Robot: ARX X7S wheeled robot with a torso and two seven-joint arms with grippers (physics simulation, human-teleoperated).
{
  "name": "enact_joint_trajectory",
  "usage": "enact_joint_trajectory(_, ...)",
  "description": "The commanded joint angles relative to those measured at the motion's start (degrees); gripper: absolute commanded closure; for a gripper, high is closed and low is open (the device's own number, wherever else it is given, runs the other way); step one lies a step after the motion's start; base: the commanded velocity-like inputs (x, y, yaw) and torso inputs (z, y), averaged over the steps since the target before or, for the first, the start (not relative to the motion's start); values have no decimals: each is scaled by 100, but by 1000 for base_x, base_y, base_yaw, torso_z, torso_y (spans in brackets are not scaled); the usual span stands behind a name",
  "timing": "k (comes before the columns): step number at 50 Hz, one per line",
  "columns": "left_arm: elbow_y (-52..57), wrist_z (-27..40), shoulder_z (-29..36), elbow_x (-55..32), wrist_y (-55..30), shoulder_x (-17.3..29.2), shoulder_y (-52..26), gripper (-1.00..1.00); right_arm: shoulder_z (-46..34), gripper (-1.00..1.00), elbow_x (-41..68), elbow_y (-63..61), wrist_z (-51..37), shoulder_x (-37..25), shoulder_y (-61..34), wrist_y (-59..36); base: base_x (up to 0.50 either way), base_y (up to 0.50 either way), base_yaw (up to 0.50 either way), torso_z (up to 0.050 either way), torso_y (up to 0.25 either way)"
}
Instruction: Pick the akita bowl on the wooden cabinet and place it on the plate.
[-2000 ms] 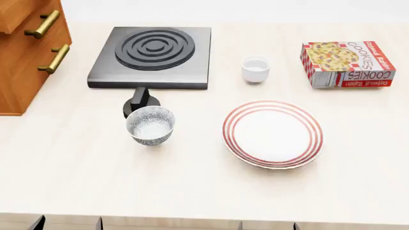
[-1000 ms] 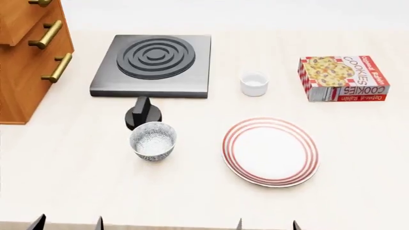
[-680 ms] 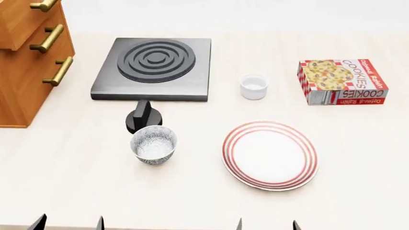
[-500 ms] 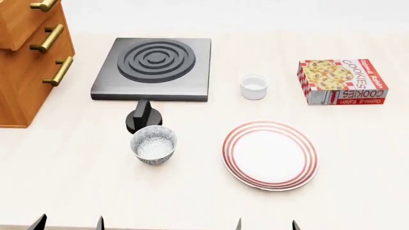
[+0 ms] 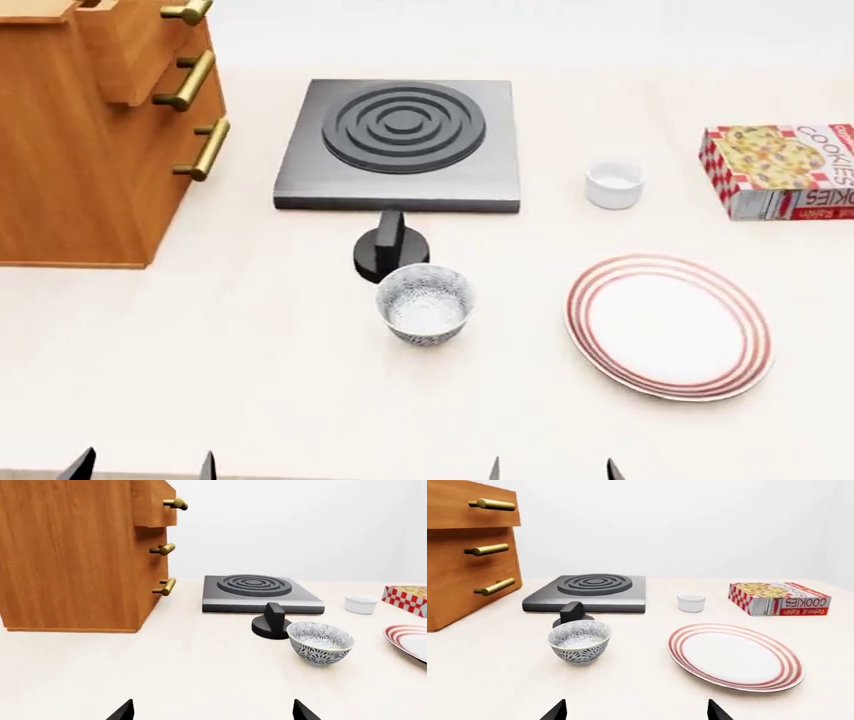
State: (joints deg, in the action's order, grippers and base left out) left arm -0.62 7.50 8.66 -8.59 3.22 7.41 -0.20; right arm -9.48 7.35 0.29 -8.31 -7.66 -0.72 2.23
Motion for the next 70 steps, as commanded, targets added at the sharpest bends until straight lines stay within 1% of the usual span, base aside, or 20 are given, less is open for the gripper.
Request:
enact_joint_trajectory(1, -17, 68, 56, -22, 9, 43, -12, -100, -69, -100, 19, 7, -51, -47, -5, 28, 0, 422, 0, 0, 0)
enact_joint_trajectory(21, -2, 164, 147, -70, 9, 113, -16, -100, -148, -100, 72, 15, -122, -118, -22, 41, 0, 421, 0, 0, 0)
enact_joint_trajectory(25, -29, 177, 165, -77, 14, 126, -38, -100, -208, -100, -58, 57, -200, -132, -52, 37, 0, 276, 0, 0, 0)
enact_joint_trajectory(45, -45, 244, 235, -139, 35, 187, -52, -100, -259, -100, 20, 32, -276, -187, -53, 51, 0, 500, 0, 0, 0)
enact_joint_trajectory(48, -19, 255, 247, -148, 31, 200, -38, -100, -205, -100, 227, 10, -210, -180, -53, 31, 0, 0, 0, 0, 0)
enact_joint_trajectory(56, -10, 330, 263, -148, -8, 216, -46, -100, -212, -100, 259, 15, -259, -189, -55, 42, 0, 0, 0, 0, 0)
enact_joint_trajectory(59, -30, 497, 298, 21, -147, 213, -95, -100, -191, -100, 342, -9, -248, -193, -51, 41, 0, 0, 0, 0, 0)
enact_joint_trajectory(62, -18, 637, 242, -43, -589, 193, -207, -100, -115, -100, 517, -70, -251, -183, -48, -10, 0, 0, 0, 0, 0)
enact_joint_trajectory(63, 9, 681, 297, 68, -615, 216, -207, -100, -118, -100, 506, -86, -273, -184, -49, -21, 0, 0, 0, 0, 0)
enact_joint_trajectory(68, 475, 679, 314, 70, -429, 280, -130, -100, -21, -100, 589, -719, -511, -225, -10, -343, 0, 0, 0, 0, 0)
enact_joint_trajectory(70, 787, 501, 307, -206, -577, 334, -123, -100, 8, -100, 559, -1059, -669, -256, 12, -558, 0, 0, 0, 0, 0)
